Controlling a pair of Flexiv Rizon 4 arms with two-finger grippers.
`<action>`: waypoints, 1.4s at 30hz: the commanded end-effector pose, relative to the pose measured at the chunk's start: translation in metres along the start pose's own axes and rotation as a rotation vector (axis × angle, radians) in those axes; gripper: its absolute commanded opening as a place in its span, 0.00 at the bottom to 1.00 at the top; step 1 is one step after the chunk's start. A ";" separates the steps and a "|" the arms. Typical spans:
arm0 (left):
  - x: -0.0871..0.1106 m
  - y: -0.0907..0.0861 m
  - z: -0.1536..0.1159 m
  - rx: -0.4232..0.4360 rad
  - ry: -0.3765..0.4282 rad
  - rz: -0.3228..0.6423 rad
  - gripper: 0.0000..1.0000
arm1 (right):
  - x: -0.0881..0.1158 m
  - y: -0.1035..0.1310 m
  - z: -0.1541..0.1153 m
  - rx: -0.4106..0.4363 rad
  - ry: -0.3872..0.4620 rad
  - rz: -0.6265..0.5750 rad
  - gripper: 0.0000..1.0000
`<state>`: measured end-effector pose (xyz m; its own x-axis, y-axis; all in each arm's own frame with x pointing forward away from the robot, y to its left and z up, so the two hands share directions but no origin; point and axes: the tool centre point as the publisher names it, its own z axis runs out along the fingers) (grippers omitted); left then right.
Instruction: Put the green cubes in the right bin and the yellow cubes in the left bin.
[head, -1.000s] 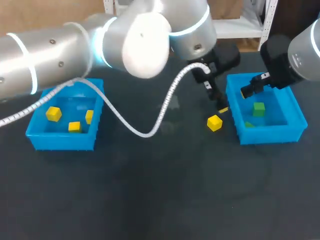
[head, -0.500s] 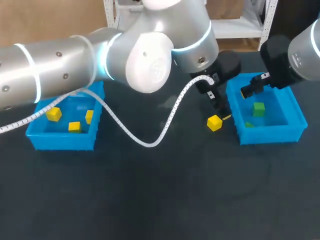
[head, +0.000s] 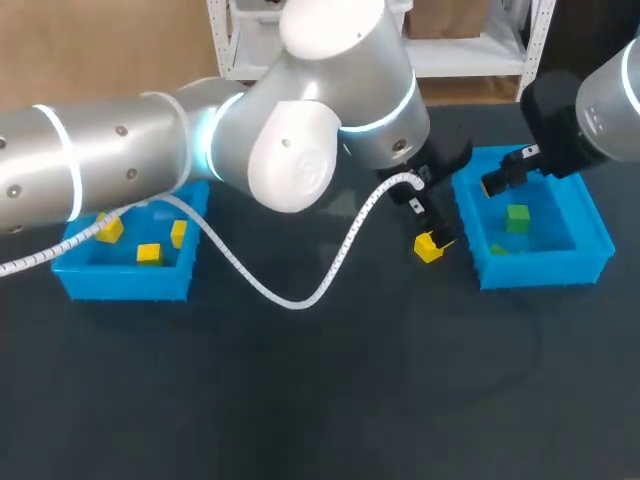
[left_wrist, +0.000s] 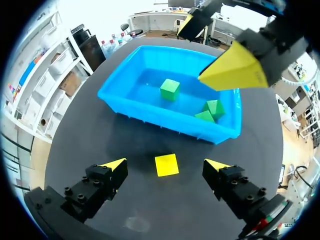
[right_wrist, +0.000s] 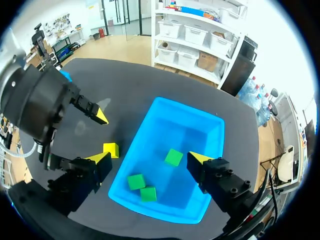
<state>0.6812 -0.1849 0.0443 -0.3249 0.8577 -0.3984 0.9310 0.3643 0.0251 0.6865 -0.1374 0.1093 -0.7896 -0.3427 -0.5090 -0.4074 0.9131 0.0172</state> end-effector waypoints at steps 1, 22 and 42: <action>-0.005 0.002 0.010 0.000 0.004 -0.006 1.00 | 0.003 0.001 -0.001 0.007 -0.009 0.002 1.00; -0.008 0.006 0.037 0.001 0.014 -0.031 1.00 | 0.003 0.001 -0.001 0.007 -0.009 0.002 1.00; 0.018 0.003 0.065 0.012 0.112 -0.015 0.00 | 0.003 0.001 -0.001 0.007 -0.009 0.002 1.00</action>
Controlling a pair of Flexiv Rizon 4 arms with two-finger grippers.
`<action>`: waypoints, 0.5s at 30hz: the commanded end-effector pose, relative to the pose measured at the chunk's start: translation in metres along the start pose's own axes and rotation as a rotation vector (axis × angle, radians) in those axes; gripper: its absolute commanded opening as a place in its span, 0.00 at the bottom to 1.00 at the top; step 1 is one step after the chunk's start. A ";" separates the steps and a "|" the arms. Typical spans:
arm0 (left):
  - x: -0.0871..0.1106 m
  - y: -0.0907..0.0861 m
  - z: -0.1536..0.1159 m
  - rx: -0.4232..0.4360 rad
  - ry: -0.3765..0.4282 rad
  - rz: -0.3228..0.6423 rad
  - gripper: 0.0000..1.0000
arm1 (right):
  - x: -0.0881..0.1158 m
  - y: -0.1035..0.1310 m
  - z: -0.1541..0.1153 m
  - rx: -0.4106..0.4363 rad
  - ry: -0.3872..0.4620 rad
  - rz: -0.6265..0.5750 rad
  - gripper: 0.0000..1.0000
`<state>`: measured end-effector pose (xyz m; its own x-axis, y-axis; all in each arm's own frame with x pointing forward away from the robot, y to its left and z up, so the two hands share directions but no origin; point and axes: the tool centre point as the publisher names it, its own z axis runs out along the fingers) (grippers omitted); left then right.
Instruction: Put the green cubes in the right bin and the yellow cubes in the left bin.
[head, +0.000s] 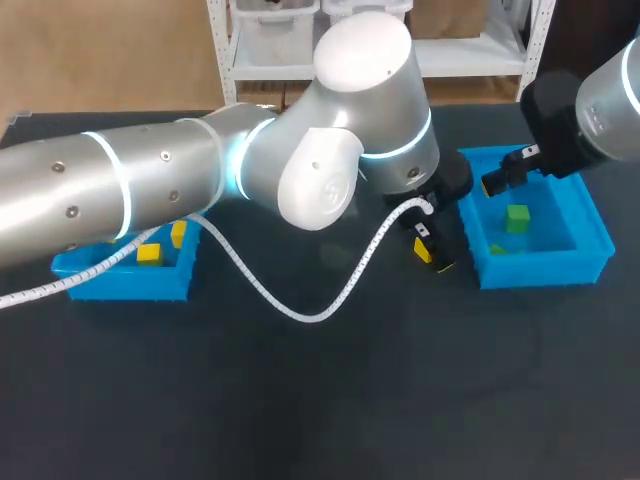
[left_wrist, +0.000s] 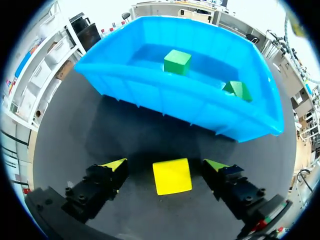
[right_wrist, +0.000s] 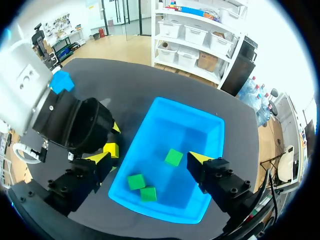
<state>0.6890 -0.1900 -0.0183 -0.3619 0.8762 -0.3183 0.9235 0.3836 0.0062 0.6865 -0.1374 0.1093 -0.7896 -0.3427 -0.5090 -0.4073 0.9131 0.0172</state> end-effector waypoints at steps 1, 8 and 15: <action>0.000 -0.001 0.005 0.000 0.027 0.010 0.00 | 0.003 0.001 -0.001 0.007 -0.009 0.002 1.00; 0.007 -0.001 0.002 -0.001 0.030 0.000 0.00 | 0.003 0.001 -0.001 0.007 -0.009 0.002 1.00; 0.009 0.012 -0.031 -0.032 0.008 -0.030 0.00 | 0.003 0.001 -0.001 0.007 -0.009 0.002 1.00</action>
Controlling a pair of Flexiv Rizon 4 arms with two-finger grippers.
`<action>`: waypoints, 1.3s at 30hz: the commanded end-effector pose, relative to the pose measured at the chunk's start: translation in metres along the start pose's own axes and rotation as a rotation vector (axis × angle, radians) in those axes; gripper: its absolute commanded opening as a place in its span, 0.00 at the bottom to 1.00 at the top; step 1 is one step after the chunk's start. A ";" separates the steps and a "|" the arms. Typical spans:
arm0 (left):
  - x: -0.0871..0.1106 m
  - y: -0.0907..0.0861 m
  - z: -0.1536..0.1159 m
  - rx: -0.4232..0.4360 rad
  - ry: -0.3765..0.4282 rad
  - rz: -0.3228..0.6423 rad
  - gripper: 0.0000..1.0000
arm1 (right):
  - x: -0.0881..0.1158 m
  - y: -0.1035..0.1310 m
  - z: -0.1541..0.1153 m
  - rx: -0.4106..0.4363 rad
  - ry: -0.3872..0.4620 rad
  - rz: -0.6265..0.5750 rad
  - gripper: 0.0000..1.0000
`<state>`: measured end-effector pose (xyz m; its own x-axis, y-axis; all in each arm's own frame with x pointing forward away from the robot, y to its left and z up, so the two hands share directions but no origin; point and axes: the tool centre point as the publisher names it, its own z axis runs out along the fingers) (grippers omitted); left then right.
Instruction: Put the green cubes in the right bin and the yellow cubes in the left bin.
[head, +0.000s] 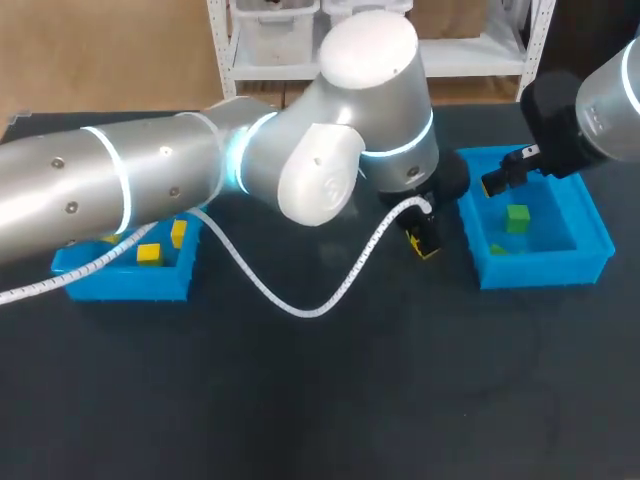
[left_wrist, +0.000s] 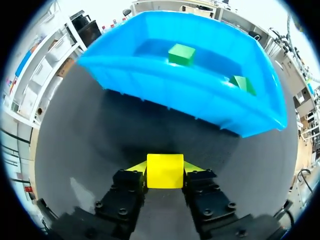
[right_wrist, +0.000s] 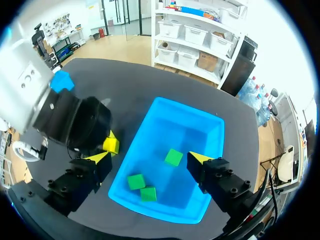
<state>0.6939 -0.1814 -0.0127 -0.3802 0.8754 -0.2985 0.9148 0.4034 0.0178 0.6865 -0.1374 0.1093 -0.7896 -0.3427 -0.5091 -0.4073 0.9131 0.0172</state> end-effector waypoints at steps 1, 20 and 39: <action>0.006 0.008 -0.031 -0.021 -0.020 -0.019 0.00 | 0.003 0.001 -0.001 0.007 -0.009 0.002 1.00; 0.134 0.125 -0.179 -0.246 -0.149 -0.289 0.00 | 0.003 0.001 -0.001 0.007 -0.009 0.002 1.00; 0.335 0.161 -0.234 -0.334 -0.049 -0.632 0.00 | 0.003 0.001 -0.001 0.007 -0.009 0.002 1.00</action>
<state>0.7279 0.2105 0.1237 -0.8320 0.4376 -0.3410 0.4180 0.8986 0.1333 0.6865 -0.1374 0.1093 -0.7896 -0.3427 -0.5090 -0.4074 0.9131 0.0172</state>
